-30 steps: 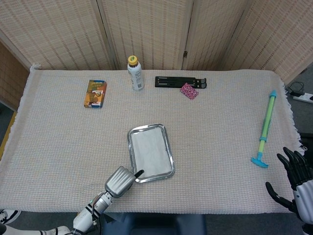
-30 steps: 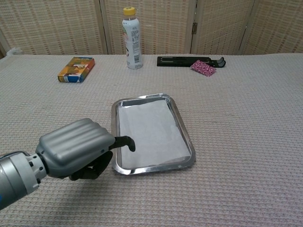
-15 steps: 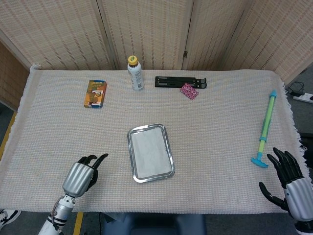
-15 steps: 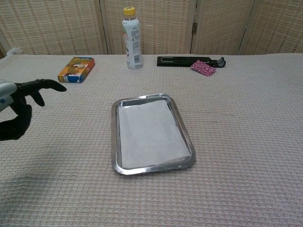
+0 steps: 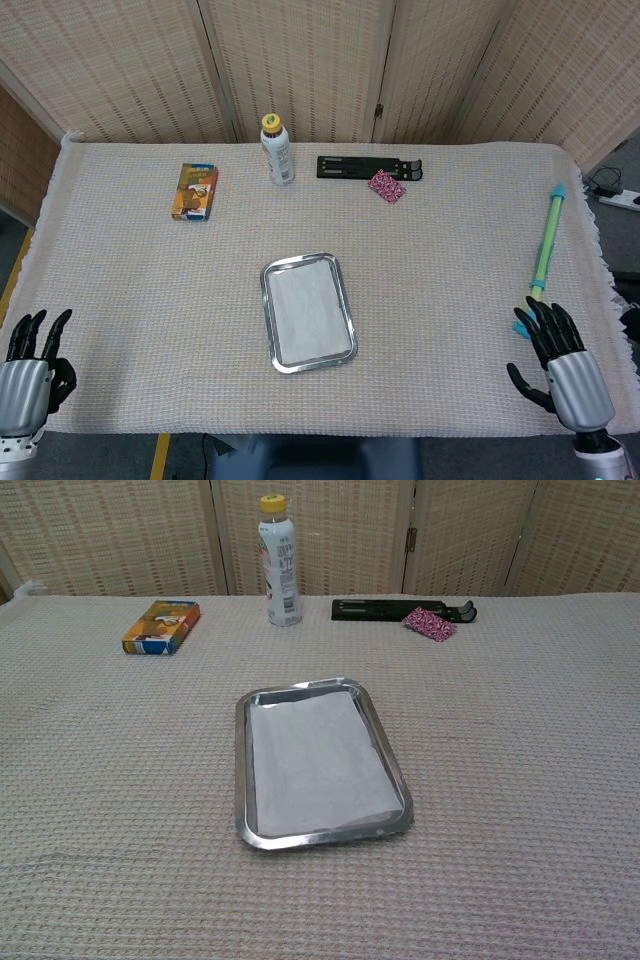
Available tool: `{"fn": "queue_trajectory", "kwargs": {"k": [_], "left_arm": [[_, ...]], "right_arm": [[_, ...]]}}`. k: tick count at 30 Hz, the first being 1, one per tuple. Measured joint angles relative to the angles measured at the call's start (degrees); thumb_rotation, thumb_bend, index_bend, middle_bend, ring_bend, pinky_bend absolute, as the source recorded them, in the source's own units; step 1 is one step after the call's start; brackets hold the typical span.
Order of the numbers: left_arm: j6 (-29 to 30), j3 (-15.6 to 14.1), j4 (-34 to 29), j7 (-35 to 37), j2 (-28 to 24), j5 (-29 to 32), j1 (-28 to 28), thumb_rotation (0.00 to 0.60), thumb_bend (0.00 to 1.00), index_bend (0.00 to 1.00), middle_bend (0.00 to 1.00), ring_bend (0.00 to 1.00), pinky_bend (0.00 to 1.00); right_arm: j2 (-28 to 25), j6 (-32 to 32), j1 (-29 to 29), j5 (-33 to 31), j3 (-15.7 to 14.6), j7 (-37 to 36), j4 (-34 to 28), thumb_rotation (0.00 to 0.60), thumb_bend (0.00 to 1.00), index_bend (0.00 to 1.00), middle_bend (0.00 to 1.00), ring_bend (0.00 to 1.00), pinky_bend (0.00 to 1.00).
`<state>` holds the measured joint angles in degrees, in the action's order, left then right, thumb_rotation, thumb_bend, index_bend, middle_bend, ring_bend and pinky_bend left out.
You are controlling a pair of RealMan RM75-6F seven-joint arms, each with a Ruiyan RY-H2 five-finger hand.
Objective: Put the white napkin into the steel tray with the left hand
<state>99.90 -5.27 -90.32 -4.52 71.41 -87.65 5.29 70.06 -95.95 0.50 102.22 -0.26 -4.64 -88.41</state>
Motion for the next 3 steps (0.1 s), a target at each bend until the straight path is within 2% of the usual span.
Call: {"fn": "queue_trajectory", "kwargs": {"k": [3], "left_arm": [[-1.63,0.08,-1.01,-1.67,-0.31,-0.08,-0.44,0.600,0.20,0.01,0.00,0.00,0.02]], "right_arm": [[0.27,0.67,0.48,-0.30,-0.13,-0.03,0.23,0.600,0.41,0.00,0.00,0.00,0.00]]}}
